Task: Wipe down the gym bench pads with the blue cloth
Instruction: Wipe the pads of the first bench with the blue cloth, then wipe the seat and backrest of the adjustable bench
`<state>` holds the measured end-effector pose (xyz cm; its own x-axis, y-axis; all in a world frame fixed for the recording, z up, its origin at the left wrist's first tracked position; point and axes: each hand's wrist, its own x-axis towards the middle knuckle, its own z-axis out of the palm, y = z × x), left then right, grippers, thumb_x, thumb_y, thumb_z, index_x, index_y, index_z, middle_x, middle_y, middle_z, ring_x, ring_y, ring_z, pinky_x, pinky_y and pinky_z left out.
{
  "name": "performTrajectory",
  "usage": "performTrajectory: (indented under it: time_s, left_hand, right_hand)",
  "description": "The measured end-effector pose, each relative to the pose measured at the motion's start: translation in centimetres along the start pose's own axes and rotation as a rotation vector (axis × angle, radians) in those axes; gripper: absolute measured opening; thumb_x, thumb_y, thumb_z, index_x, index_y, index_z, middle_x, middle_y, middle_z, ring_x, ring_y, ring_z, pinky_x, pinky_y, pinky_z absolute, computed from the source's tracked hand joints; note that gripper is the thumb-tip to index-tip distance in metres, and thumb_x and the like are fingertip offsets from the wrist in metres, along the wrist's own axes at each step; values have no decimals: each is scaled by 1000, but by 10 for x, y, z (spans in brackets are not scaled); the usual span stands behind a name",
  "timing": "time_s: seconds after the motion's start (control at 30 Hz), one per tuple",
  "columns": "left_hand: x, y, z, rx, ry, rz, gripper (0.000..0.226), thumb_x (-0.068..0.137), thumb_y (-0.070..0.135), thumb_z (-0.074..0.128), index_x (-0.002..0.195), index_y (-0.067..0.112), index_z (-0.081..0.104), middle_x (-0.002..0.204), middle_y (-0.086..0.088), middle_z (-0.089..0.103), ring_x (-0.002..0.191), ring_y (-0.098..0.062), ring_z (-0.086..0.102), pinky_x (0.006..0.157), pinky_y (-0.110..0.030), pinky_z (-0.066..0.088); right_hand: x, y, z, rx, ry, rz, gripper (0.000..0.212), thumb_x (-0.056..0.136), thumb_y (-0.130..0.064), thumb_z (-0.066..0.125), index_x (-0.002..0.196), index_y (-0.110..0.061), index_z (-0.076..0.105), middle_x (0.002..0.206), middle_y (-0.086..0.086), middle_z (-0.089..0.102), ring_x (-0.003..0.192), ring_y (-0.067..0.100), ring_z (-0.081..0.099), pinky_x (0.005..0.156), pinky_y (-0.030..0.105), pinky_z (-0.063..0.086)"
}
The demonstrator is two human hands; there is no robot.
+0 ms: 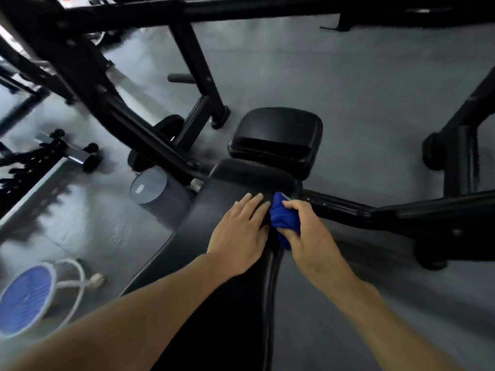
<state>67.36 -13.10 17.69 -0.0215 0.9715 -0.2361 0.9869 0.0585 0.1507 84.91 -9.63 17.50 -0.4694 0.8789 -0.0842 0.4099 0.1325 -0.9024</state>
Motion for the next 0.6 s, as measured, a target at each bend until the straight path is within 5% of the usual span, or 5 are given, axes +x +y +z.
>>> performTrajectory:
  time_s: [0.3, 0.47, 0.6]
  left_hand:
    - [-273, -64, -71, -114, -147, -297, 60, 106, 46, 38, 160, 22, 29, 169, 2, 17, 157, -16, 8, 128, -34, 10]
    - [-407, -49, -135, -245, -50, -461, 57, 104, 40, 45, 156, 19, 38, 167, 3, 24, 155, -14, 16, 123, -25, 14]
    - [-506, -31, -176, -286, 39, -591, 52, 104, 35, 47, 151, 16, 45, 161, 2, 33, 150, -15, 28, 121, -28, 27]
  right_hand:
    - [-118, -153, 31, -162, -296, -118, 40, 92, -6, 69, 128, -10, 54, 127, -4, 54, 108, -3, 48, 91, -3, 29]
    - [-182, -258, 66, -147, -536, -255, 38, 94, -9, 67, 129, -17, 52, 129, -9, 52, 113, -10, 50, 98, 6, 36]
    - [-234, -340, 88, -185, -659, -453, 39, 92, -7, 69, 127, -15, 53, 125, -6, 55, 110, 1, 54, 99, 15, 41]
